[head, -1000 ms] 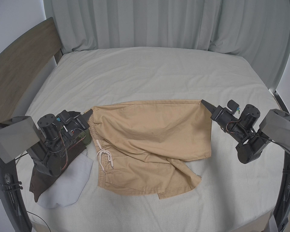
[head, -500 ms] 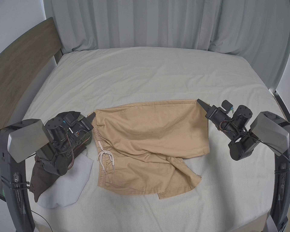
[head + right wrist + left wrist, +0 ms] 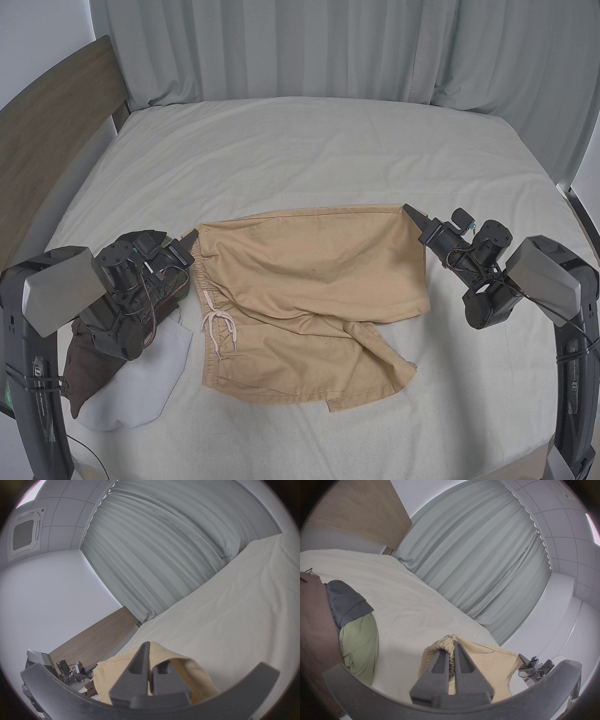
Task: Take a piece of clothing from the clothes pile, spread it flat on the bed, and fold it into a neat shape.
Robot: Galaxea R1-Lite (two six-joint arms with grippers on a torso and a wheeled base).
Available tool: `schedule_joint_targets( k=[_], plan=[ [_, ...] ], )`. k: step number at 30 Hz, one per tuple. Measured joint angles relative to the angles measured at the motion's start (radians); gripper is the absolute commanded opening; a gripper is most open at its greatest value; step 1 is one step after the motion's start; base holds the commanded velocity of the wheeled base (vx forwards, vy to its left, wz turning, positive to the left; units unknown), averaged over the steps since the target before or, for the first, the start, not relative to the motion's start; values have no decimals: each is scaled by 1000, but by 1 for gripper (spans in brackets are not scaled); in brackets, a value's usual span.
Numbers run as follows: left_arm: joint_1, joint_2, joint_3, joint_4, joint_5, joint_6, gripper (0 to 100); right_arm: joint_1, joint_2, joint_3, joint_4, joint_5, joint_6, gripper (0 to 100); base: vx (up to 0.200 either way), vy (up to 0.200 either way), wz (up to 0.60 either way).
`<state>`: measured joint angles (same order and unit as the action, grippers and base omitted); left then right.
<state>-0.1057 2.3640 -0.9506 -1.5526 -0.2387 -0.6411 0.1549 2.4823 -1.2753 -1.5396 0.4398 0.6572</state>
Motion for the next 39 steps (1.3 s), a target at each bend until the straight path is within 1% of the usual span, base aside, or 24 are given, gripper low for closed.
schedule_joint_targets(
  k=[9, 10, 15, 16, 22, 30, 34, 39],
  plan=[
    [2, 7, -12, 0, 0, -7, 0, -1, 23, -33, 0, 0, 0, 0, 0, 0, 0],
    [3, 8, -15, 0, 0, -9, 100, -2, 24, -35, 0, 0, 0, 0, 0, 0, 0],
    [2, 21, -36, 0, 15, 4, 100, -5, 27, -41, 0, 0, 0, 0, 0, 0, 0],
    [1, 26, -44, 0, 22, 4, 100, -6, 27, -46, 0, 0, 0, 100, 0, 0, 0],
    [-1, 46, -78, 0, 31, -9, 100, -19, 26, -44, -1, -2, -1, 100, 0, 0, 0],
    [-7, 63, -76, 0, 42, -6, 100, -28, -24, 96, -2, -3, -8, 100, 0, 0, 0],
    [-7, 47, -39, 0, 54, -5, 100, -31, -68, 172, -4, -5, -13, 100, 0, 0, 0],
    [-8, -21, 52, -1, 46, -6, 100, -32, -132, 280, -6, -5, -15, 100, 0, 0, 0]
  ],
)
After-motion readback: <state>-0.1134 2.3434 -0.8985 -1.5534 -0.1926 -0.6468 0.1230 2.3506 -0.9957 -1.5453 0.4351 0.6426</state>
